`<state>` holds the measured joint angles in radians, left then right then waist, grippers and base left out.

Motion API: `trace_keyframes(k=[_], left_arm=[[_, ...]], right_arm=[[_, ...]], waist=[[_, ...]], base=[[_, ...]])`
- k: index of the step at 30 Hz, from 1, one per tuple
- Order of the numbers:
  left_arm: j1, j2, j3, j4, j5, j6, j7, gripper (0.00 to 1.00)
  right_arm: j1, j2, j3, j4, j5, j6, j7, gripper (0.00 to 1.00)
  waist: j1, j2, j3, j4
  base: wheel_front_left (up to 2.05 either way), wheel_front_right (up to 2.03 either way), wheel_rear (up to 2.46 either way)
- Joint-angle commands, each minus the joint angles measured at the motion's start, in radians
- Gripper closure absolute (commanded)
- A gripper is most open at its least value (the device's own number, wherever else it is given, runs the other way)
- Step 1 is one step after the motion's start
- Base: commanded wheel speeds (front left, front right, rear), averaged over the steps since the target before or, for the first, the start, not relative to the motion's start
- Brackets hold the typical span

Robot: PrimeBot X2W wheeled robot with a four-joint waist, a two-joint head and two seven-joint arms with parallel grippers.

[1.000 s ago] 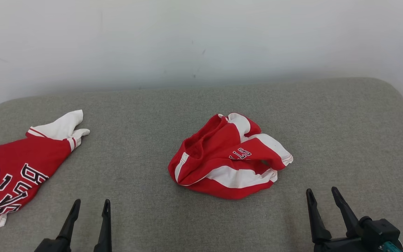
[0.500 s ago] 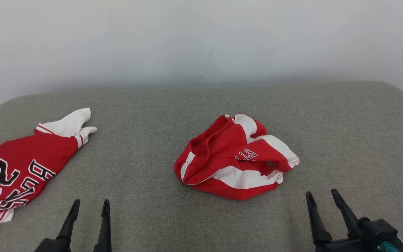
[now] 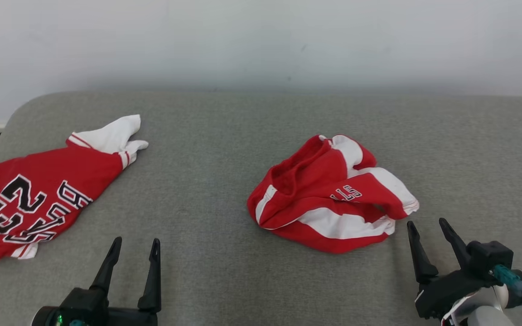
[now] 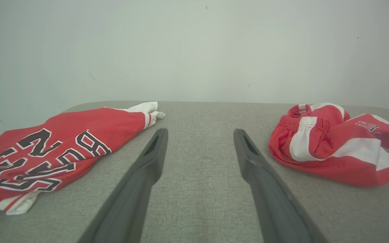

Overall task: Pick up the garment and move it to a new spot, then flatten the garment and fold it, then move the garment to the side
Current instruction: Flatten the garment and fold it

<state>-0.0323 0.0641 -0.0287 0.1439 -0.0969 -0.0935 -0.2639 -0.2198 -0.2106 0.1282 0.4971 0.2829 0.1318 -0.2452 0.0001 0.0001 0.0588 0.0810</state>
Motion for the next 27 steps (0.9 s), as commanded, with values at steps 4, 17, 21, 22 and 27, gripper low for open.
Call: trace_keyframes(k=[4,17,21,22,27], left_arm=[[-0.037,-0.007,-0.009,0.01,-0.001,-0.002,-0.001,0.0],[-0.054,-0.013,-0.009,0.029,0.001,-0.005,-0.001,0.0],[-0.037,-0.013,-0.001,0.039,0.003,-0.009,-0.001,0.0],[-0.034,-0.013,-0.003,0.041,0.004,-0.01,-0.001,0.0],[-0.019,-0.013,-0.009,0.051,-0.004,-0.016,-0.001,0.0]], right_arm=[[-0.07,-0.012,0.024,0.103,0.037,-0.002,0.0,0.0],[-0.184,0.01,0.115,0.346,0.157,-0.002,-0.019,1.0],[-0.161,0.001,0.129,0.302,0.167,-0.002,-0.021,1.0],[-0.144,-0.003,0.13,0.274,0.16,-0.002,-0.021,1.0],[-0.023,-0.012,0.111,0.079,0.148,-0.002,-0.021,1.0]], waist=[[-0.0001,-0.0001,0.06,0.073],[-0.0001,-0.0001,0.074,0.121],[-0.0001,-0.0001,0.05,0.079],[-0.0001,-0.0001,0.044,0.069],[-0.0001,-0.0001,0.005,0.012]], base=[[0.0,0.0,0.0],[0.0,0.0,0.0],[0.0,0.0,0.0],[0.0,0.0,0.0],[0.0,0.0,0.0]])
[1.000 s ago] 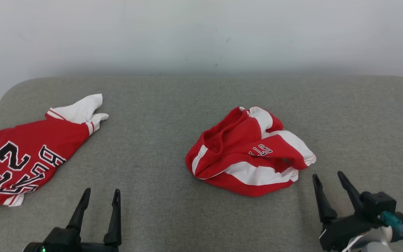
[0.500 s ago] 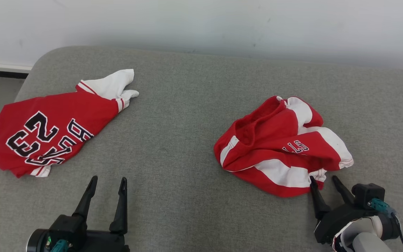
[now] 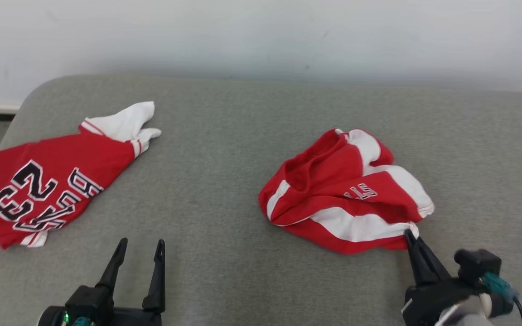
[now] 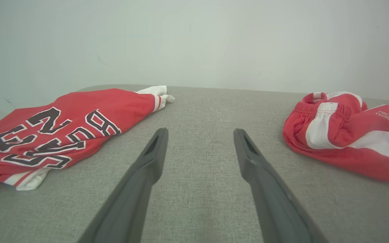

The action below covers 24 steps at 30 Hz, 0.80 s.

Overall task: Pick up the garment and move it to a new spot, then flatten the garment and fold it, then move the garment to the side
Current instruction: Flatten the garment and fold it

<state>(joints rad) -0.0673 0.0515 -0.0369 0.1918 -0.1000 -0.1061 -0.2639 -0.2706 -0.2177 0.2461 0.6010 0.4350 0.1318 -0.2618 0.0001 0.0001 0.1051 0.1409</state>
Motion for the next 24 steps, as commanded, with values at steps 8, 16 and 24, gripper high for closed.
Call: trace_keyframes(k=[8,16,24], left_arm=[[0.026,-0.001,-0.01,0.008,-0.013,-0.005,-0.001,0.0],[0.041,-0.001,-0.008,0.014,-0.024,-0.006,-0.001,0.0],[0.065,-0.001,0.015,0.012,-0.017,-0.007,-0.001,0.0]], right_arm=[[0.23,-0.029,-0.076,-0.255,-0.043,-0.002,-0.002,1.0],[0.368,-0.039,-0.139,-0.279,-0.034,-0.002,-0.003,0.0],[0.347,-0.004,-0.19,-0.395,-0.093,-0.002,-0.003,0.0]], waist=[[-0.0001,-0.0001,-0.07,-0.101],[-0.0001,-0.0001,-0.084,-0.111],[-0.0001,-0.0001,-0.106,-0.115]], base=[[0.0,0.0,0.0],[0.0,0.0,0.0],[0.0,0.0,0.0]])
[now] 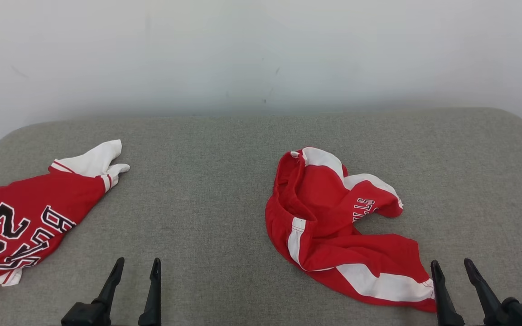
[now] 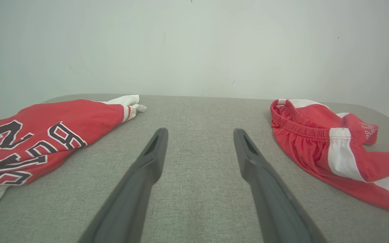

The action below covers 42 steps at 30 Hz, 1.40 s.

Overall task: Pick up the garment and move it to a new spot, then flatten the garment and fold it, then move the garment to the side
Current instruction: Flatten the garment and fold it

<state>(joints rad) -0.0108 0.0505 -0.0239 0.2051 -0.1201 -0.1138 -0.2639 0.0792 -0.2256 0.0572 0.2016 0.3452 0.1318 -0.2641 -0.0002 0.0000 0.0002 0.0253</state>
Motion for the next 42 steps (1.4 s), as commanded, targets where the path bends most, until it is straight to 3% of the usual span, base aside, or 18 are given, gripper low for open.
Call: trace_keyframes(k=[1,6,14,22,30,38,42], left_arm=[[0.008,0.0,0.005,-0.002,0.005,0.0,-0.001,0.0],[0.011,0.0,0.019,-0.007,0.017,-0.003,-0.001,0.0],[-0.003,0.0,0.038,0.001,0.027,-0.005,-0.001,0.0],[-0.143,0.012,-0.043,0.023,0.066,-0.011,-0.001,0.0],[-0.414,0.048,-0.307,0.156,0.053,-0.014,0.024,0.0],[-0.638,0.106,-0.659,0.289,-0.131,-0.015,0.18,0.0],[-0.715,0.15,-0.777,0.343,-0.226,-0.015,0.246,0.0]], right_arm=[[-0.006,0.006,0.004,-0.014,-0.014,-0.002,0.0,0.0],[-0.015,0.038,0.035,-0.088,-0.042,-0.002,0.0,0.0],[-0.018,0.067,0.074,-0.078,-0.047,-0.002,0.0,0.0],[-0.045,0.056,0.077,-0.053,-0.034,-0.002,0.0,0.0],[-0.074,0.065,0.067,-0.035,-0.029,-0.002,0.0,0.0],[-0.094,0.062,0.057,-0.022,-0.025,-0.002,0.0,0.0],[-0.1,0.061,0.052,-0.019,-0.022,-0.002,0.0,0.0]], waist=[[0.0002,0.0,-0.003,0.002],[0.0002,0.0,-0.009,0.006],[0.0002,0.0,-0.003,-0.001],[0.0002,0.0,0.029,-0.056],[0.0002,0.0,0.088,-0.141],[0.0002,0.0,0.133,-0.206],[0.0002,0.0,0.148,-0.229]], base=[[0.0,0.0,0.0],[0.0,0.0,0.0],[0.0,0.0,0.0],[0.0,0.0,0.0],[0.0,0.0,0.0],[0.0,0.0,0.0],[0.0,0.0,0.0]])
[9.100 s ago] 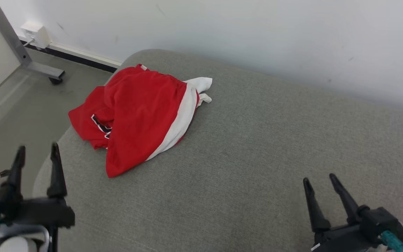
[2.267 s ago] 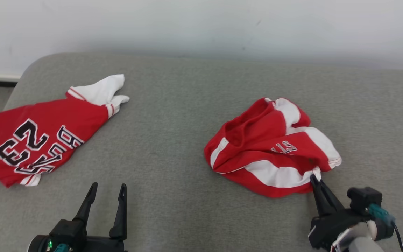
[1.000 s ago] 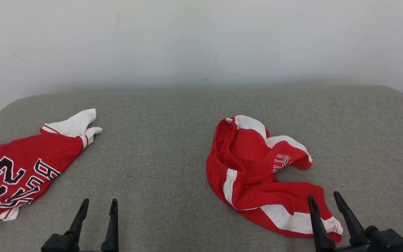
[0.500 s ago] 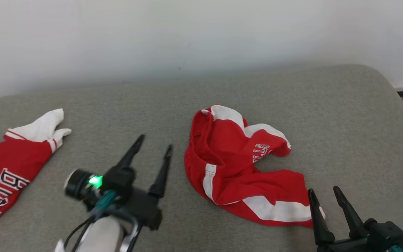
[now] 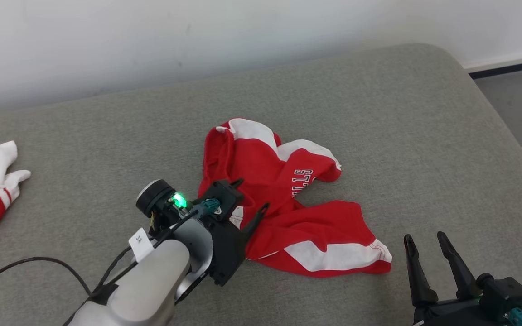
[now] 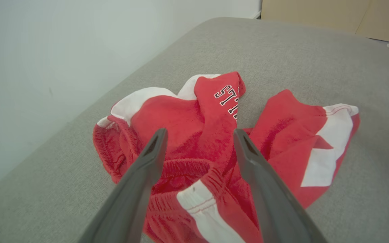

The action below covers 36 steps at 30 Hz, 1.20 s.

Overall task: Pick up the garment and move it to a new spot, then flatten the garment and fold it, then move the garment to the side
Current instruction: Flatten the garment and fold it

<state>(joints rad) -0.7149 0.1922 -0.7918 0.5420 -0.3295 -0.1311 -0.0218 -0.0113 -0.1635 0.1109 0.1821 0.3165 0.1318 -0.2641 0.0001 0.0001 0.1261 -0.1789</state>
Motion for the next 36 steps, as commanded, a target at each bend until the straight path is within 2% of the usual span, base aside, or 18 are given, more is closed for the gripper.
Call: trace_keyframes(k=[1,7,8,9,13,19,29,36], left_arm=[[-0.023,0.016,-0.032,0.02,-0.033,0.002,0.017,0.0],[-0.048,0.058,-0.155,0.098,-0.132,0.002,0.101,0.0],[-0.055,0.071,-0.173,0.113,-0.149,0.002,0.105,0.59],[-0.057,0.075,-0.179,0.121,-0.156,0.002,0.1,1.0],[-0.052,0.068,-0.173,0.153,-0.175,0.005,0.061,1.0],[-0.004,0.056,-0.123,0.168,-0.218,0.037,-0.03,1.0],[0.194,0.092,-0.032,0.091,-0.327,0.129,-0.15,1.0],[0.335,0.093,0.008,0.059,-0.378,0.182,-0.206,1.0]], right_arm=[[-0.009,-0.001,-0.004,0.001,0.008,-0.002,0.0,0.0],[-0.003,0.005,-0.012,0.003,0.006,-0.002,0.0,0.0],[0.001,0.004,-0.018,0.002,0.004,-0.002,0.0,0.0],[0.005,0.004,-0.023,0.001,0.003,-0.002,0.0,0.0],[0.014,0.002,-0.036,0.001,-0.003,-0.002,0.0,0.0],[0.036,-0.001,-0.036,-0.001,-0.009,-0.002,0.0,0.0],[0.059,-0.004,-0.034,0.009,-0.001,-0.002,0.0,0.0],[0.049,-0.007,-0.021,0.023,0.004,-0.002,0.0,0.0]], waist=[[-0.0001,-0.0001,0.024,-0.029],[-0.0001,-0.0001,0.026,-0.046],[-0.0001,-0.0001,0.023,-0.045],[-0.0001,-0.0001,0.02,-0.042],[-0.0001,-0.0001,0.001,-0.018],[-0.0001,-0.0001,-0.036,0.046],[-0.0001,-0.0001,-0.063,0.157],[-0.0001,-0.0001,-0.068,0.168]], base=[[0.0,0.0,0.0],[0.0,0.0,0.0],[0.0,0.0,0.0],[0.0,0.0,0.0],[0.0,0.0,0.0],[0.0,0.0,0.0],[0.0,0.0,0.0],[0.0,0.0,0.0]])
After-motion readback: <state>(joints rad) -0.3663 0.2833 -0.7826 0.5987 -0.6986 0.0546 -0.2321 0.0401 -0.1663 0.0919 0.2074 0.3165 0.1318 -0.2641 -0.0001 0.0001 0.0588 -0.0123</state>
